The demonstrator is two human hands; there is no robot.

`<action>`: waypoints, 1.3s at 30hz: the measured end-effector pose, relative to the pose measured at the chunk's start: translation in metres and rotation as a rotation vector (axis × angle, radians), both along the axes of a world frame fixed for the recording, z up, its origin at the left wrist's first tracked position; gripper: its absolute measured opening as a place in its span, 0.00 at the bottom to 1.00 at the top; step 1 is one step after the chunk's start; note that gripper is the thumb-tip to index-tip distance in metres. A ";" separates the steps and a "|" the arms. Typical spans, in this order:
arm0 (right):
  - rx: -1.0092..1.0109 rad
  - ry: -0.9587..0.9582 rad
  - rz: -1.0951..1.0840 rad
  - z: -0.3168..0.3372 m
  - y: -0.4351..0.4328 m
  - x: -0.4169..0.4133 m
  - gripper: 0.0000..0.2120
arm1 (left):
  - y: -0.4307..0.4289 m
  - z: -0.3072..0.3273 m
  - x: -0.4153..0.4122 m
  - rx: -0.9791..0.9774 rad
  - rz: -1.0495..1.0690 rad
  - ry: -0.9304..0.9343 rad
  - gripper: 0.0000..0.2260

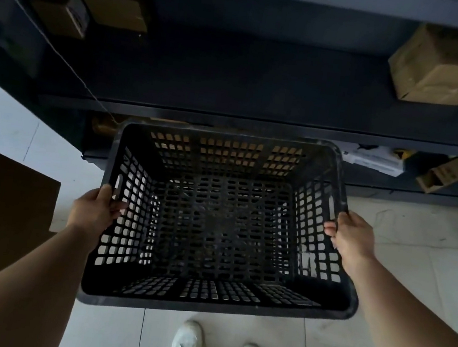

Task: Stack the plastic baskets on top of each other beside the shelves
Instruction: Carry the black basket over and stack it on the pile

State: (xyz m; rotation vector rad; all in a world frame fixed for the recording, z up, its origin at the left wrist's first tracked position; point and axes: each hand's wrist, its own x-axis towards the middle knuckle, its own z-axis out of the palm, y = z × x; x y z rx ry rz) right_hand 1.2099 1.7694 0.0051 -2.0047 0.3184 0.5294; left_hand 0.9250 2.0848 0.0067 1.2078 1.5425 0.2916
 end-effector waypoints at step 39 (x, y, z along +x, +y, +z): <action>-0.578 -0.333 1.218 0.019 -0.072 -0.142 0.51 | -0.152 0.027 -0.081 0.415 -1.082 0.502 0.34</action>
